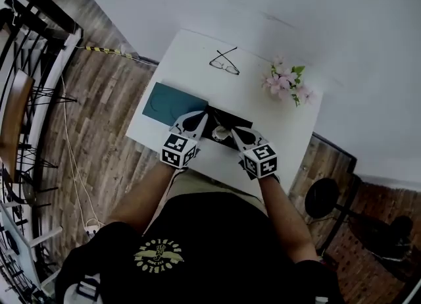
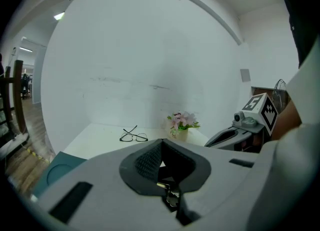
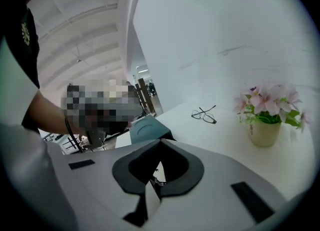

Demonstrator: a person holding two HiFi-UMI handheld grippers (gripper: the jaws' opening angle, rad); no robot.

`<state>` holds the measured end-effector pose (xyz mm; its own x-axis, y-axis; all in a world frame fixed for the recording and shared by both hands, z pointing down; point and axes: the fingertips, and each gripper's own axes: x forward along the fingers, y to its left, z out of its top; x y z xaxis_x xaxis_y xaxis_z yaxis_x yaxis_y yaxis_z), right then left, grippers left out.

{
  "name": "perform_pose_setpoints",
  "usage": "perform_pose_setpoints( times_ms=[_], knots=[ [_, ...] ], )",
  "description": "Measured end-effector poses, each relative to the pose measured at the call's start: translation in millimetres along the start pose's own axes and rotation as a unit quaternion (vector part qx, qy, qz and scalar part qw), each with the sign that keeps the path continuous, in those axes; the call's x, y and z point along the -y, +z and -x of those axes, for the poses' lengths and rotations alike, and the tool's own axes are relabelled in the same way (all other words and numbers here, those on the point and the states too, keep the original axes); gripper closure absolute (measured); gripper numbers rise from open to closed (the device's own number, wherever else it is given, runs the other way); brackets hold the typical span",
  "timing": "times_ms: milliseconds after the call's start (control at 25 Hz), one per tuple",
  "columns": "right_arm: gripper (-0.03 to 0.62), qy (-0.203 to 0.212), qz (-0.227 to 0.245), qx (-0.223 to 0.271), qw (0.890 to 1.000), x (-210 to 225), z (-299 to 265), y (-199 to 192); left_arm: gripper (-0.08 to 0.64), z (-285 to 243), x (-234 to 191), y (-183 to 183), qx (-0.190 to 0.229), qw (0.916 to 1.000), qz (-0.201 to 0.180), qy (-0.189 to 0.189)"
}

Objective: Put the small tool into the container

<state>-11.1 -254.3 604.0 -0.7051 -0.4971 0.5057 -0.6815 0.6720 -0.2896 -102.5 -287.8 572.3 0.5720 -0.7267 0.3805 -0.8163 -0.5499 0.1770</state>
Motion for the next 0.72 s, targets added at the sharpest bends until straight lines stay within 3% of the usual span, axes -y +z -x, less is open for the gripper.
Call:
perform_pose_setpoints(
  times_ms=[240,520,720],
  knots=[
    [0.591,0.025,0.017,0.033,0.999,-10.6,24.7,18.5,0.554,27.5,13.5,23.0,0.019,0.999,0.014,0.038],
    [0.591,0.039,0.031,0.094,0.994,-22.0,70.8,58.0,0.554,69.9,39.1,68.9,0.06,0.9957,-0.009,0.07],
    [0.591,0.059,0.026,0.134,0.989,-33.2,97.2,87.3,0.554,91.7,59.4,99.7,0.09,0.9929,-0.004,0.077]
  ],
)
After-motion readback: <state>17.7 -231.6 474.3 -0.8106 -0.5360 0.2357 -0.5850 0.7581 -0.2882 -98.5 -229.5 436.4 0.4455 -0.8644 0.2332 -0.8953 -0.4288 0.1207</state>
